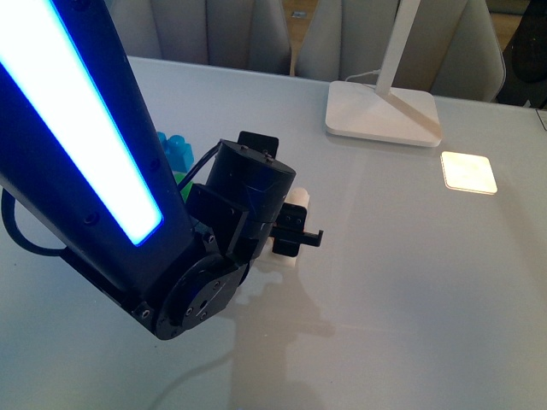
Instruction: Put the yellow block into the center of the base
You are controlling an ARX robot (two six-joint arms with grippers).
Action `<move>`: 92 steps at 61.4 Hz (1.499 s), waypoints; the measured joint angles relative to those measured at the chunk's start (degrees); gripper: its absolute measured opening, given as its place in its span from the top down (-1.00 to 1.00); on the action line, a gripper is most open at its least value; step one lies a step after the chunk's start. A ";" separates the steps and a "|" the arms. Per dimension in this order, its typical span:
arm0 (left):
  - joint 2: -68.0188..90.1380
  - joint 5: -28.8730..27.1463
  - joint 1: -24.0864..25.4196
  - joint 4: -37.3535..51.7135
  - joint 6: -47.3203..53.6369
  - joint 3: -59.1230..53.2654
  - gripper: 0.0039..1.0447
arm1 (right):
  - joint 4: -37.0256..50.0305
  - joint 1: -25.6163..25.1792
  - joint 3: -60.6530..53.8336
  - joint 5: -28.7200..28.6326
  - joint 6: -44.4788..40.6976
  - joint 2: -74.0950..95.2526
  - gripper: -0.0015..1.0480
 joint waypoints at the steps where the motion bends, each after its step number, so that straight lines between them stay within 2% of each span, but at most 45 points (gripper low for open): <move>1: 0.02 0.02 0.00 0.04 0.04 0.02 -0.21 | 0.00 0.00 0.00 0.02 0.00 0.00 -0.83; 56: 3.04 0.50 0.02 4.17 2.23 1.05 -0.21 | 0.00 0.00 0.00 0.00 0.00 0.00 -0.83; 92: 4.07 1.38 0.24 2.75 4.13 2.97 -0.21 | 0.00 0.00 0.00 0.00 0.00 0.00 -0.83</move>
